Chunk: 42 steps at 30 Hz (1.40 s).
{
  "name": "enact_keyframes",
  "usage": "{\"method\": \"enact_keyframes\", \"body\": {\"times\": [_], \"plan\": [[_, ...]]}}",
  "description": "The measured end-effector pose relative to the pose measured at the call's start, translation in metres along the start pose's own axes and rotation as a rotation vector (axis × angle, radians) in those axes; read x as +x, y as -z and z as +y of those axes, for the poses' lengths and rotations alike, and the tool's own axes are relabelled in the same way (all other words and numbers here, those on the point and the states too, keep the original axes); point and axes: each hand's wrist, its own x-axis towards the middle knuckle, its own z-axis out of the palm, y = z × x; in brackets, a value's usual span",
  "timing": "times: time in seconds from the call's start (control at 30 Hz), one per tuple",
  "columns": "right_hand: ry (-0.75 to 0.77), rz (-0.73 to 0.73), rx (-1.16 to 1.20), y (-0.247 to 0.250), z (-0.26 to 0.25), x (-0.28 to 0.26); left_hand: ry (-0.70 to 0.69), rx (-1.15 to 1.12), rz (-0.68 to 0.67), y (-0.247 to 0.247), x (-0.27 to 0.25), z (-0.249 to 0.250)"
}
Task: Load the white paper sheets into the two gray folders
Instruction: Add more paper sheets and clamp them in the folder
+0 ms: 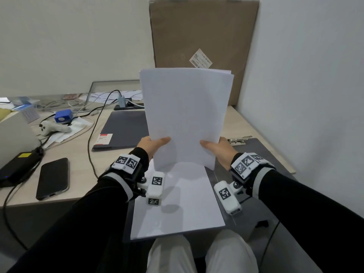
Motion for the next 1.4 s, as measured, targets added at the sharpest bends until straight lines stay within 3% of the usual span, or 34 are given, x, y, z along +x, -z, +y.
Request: {"method": "enact_keyframes", "body": {"times": [0.23, 0.43, 0.6, 0.83, 0.93, 1.03, 1.1, 1.2, 1.4], "plan": [[0.18, -0.041, 0.128, 0.006, -0.032, -0.003, -0.282, -0.032, 0.024, 0.007, -0.013, 0.045], [0.213, -0.082, 0.114, 0.006, -0.039, -0.003, -0.478, -0.098, 0.121, 0.005, -0.016, 0.099], [0.223, -0.077, 0.134, 0.006, -0.037, -0.001, -0.382, -0.053, 0.222, -0.004, -0.014, 0.136], [0.278, -0.037, 0.132, 0.004, -0.044, 0.002, -0.388, -0.033, 0.269, -0.006, 0.001, 0.137], [0.262, -0.041, 0.118, 0.004, -0.047, 0.005, -0.418, 0.012, 0.202, -0.003, -0.004, 0.134], [0.229, -0.065, 0.107, 0.005, -0.045, 0.006, -0.473, -0.039, 0.005, 0.003, -0.005, 0.112], [0.192, -0.073, 0.126, 0.005, -0.042, 0.006, -0.422, -0.066, -0.097, 0.009, -0.003, 0.088], [0.178, -0.059, 0.128, 0.002, -0.042, 0.005, -0.309, -0.053, -0.083, 0.009, 0.002, 0.063], [0.158, -0.047, 0.098, -0.004, -0.039, 0.007, -0.271, -0.094, -0.008, 0.007, 0.002, 0.059]]}}
